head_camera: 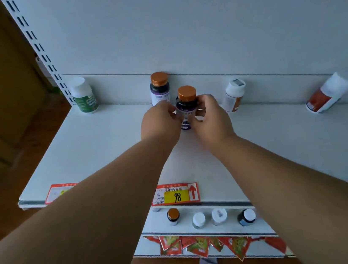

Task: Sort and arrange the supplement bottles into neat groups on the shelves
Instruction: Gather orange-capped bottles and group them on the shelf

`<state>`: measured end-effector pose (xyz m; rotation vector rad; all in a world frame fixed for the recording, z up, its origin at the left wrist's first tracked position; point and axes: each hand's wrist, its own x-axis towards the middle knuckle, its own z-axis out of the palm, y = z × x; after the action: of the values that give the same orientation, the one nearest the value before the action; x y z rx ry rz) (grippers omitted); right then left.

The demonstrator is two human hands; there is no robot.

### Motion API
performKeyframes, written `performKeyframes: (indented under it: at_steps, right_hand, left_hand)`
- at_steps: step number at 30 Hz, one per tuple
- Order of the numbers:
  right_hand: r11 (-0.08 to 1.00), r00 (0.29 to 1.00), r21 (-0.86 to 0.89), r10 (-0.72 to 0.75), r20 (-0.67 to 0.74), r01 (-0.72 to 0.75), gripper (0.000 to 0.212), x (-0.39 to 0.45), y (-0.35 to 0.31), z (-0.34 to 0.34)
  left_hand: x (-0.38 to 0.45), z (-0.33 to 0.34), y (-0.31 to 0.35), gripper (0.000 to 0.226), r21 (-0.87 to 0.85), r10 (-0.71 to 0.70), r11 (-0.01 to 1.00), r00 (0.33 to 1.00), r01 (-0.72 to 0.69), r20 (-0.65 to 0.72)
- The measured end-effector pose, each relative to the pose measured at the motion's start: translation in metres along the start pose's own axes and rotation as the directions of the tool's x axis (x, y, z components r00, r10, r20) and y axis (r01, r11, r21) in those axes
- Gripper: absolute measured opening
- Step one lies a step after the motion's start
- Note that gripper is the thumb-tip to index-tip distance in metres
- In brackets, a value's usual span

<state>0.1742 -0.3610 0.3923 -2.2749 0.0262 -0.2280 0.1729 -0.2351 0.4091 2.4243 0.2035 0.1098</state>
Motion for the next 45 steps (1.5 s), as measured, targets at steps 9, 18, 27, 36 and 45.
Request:
performKeyframes:
  at_steps: [9, 18, 27, 36, 45]
  right_hand:
    - [0.999, 0.999, -0.037, -0.023, 0.031, 0.024, 0.029, 0.053, 0.013, 0.003]
    - [0.998, 0.997, -0.057, 0.042, 0.065, -0.039, 0.046, 0.002, -0.01, -0.015]
    - [0.988, 0.992, -0.112, 0.098, -0.075, -0.106, 0.046, -0.124, -0.075, -0.009]
    - [0.999, 0.995, -0.035, 0.003, -0.098, -0.007, 0.04, -0.237, -0.125, 0.03]
    - [0.992, 0.991, 0.026, 0.122, 0.049, -0.124, 0.033, -0.297, -0.029, 0.117]
  left_hand:
    - [0.023, 0.019, 0.015, 0.012, -0.031, -0.091, 0.996, 0.992, 0.089, -0.084]
    - [-0.016, -0.022, -0.003, 0.031, -0.013, 0.06, 0.998, 0.998, -0.061, -0.02]
    - [-0.096, -0.086, -0.052, 0.035, -0.046, 0.315, 0.949, 0.944, -0.312, 0.101]
    - [-0.175, -0.14, -0.12, 0.036, -0.003, 0.411, 0.91, 0.899, -0.415, 0.153]
    - [-0.215, -0.058, -0.218, 0.033, 0.038, 0.303, 0.947, 0.926, -0.319, 0.226]
